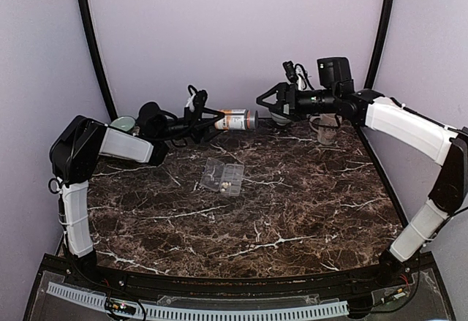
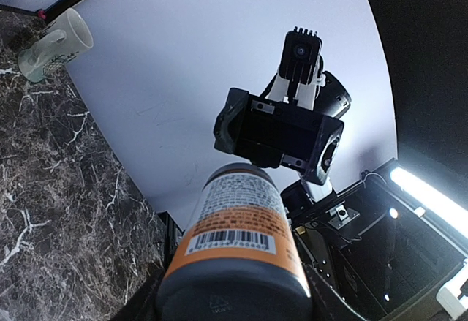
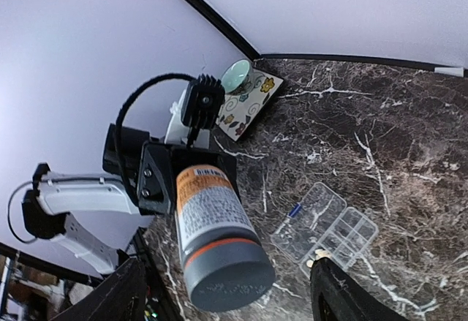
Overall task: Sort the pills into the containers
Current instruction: Screw the lid of the pill bottle onto the pill bottle.
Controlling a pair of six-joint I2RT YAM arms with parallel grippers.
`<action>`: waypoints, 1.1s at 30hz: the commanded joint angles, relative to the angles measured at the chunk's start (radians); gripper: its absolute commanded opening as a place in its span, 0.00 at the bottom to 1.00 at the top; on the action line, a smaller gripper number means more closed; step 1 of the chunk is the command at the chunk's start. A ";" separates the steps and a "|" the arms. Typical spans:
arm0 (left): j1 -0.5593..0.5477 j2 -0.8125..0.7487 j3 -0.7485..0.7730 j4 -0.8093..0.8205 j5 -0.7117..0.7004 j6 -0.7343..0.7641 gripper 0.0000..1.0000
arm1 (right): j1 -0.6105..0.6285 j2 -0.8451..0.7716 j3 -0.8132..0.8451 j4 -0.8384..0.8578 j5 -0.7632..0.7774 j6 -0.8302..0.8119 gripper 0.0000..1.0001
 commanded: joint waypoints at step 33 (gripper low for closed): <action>0.006 0.108 0.164 0.232 0.086 -0.284 0.00 | 0.067 -0.046 -0.053 -0.092 -0.018 -0.491 0.81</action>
